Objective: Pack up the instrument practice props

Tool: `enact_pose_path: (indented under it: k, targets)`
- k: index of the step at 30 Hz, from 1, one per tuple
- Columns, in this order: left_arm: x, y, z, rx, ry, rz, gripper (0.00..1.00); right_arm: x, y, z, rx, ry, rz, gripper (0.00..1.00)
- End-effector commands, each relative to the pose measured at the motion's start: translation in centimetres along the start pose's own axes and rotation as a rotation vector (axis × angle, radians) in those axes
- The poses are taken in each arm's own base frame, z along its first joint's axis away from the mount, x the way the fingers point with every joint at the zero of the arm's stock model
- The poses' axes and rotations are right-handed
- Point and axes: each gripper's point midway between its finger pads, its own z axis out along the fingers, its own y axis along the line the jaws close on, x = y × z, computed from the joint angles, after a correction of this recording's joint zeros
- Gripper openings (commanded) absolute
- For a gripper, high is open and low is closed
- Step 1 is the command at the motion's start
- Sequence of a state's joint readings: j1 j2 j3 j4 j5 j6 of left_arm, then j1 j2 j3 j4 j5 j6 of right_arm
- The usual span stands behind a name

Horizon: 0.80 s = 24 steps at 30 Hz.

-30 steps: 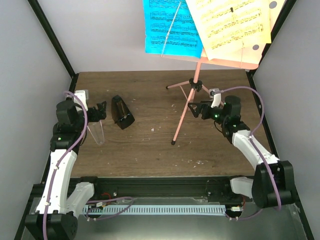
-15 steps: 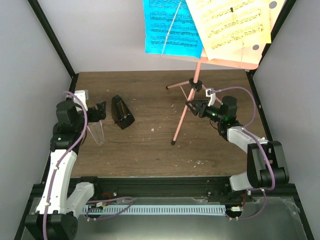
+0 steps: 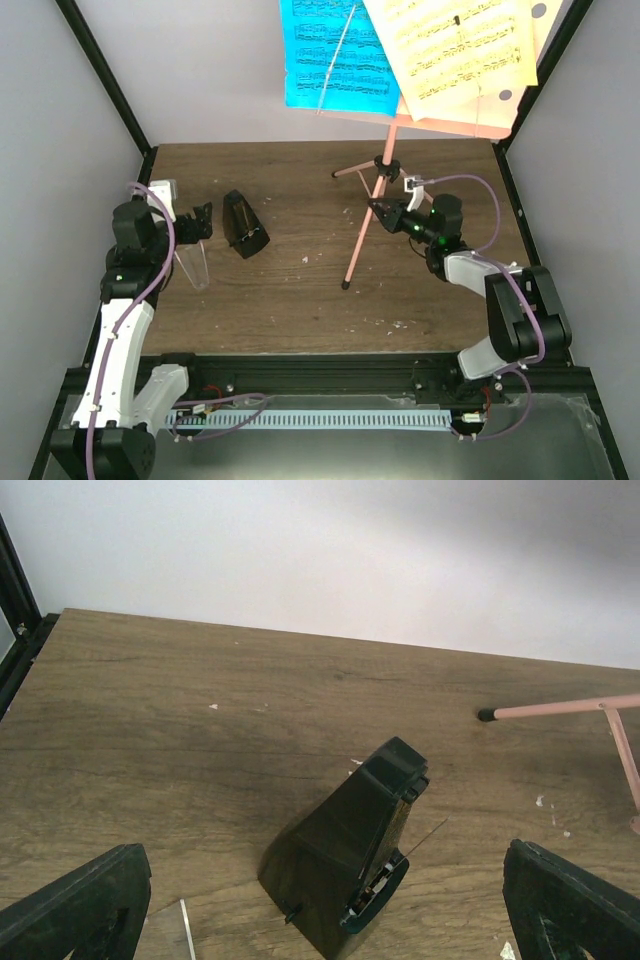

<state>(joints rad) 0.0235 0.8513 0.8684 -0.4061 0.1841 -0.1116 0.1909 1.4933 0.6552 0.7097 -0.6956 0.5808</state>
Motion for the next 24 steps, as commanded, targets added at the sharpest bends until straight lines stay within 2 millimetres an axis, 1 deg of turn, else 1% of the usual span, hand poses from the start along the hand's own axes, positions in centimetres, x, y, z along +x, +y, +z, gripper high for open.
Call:
enact_pose_path:
  k: [1, 2, 3, 8, 13, 16, 20, 21, 22, 23, 24]
  targets:
    - [0.0, -0.1, -0.2, 0.000, -0.006, -0.002, 0.97, -2.1, -0.1, 1.3, 0.056, -0.091, -0.019, 0.08]
    - [0.0, -0.1, -0.2, 0.000, -0.007, -0.002, 0.97, -2.4, -0.5, 1.5, 0.080, -0.107, 0.000, 0.03]
    - [0.0, -0.1, -0.2, 0.001, -0.005, -0.003, 0.97, -2.6, -1.0, 1.6, 0.102, -0.122, 0.015, 0.01]
    - [0.1, 0.0, -0.1, -0.001, -0.002, -0.003, 0.97, -3.7, -3.3, 2.4, 0.180, -0.184, 0.065, 0.01]
    - [0.3, 0.0, 0.1, -0.003, 0.007, -0.005, 0.97, -5.3, -5.4, 3.4, 0.256, -0.227, 0.055, 0.01]
    - [0.4, 0.1, 0.3, -0.004, 0.011, -0.006, 0.98, -6.1, -6.2, 4.0, 0.286, -0.234, 0.032, 0.01]
    - [0.5, 0.2, 0.4, -0.008, 0.017, -0.007, 0.98, -6.7, -6.1, 4.4, 0.288, -0.233, 0.009, 0.01]
    - [0.6, 0.2, 0.5, -0.009, 0.019, -0.007, 0.98, -6.7, -6.0, 4.4, 0.284, -0.232, 0.004, 0.03]
    - [0.6, 0.2, 0.5, -0.010, 0.019, -0.007, 0.98, -6.7, -5.8, 4.3, 0.280, -0.229, 0.002, 0.09]
    - [0.6, 0.3, 0.5, -0.014, 0.019, -0.008, 0.97, -6.6, -5.6, 4.1, 0.276, -0.229, -0.002, 0.16]
    - [0.6, 0.4, 0.5, -0.018, 0.020, -0.009, 0.98, -6.7, -5.3, 3.9, 0.270, -0.233, -0.005, 0.26]
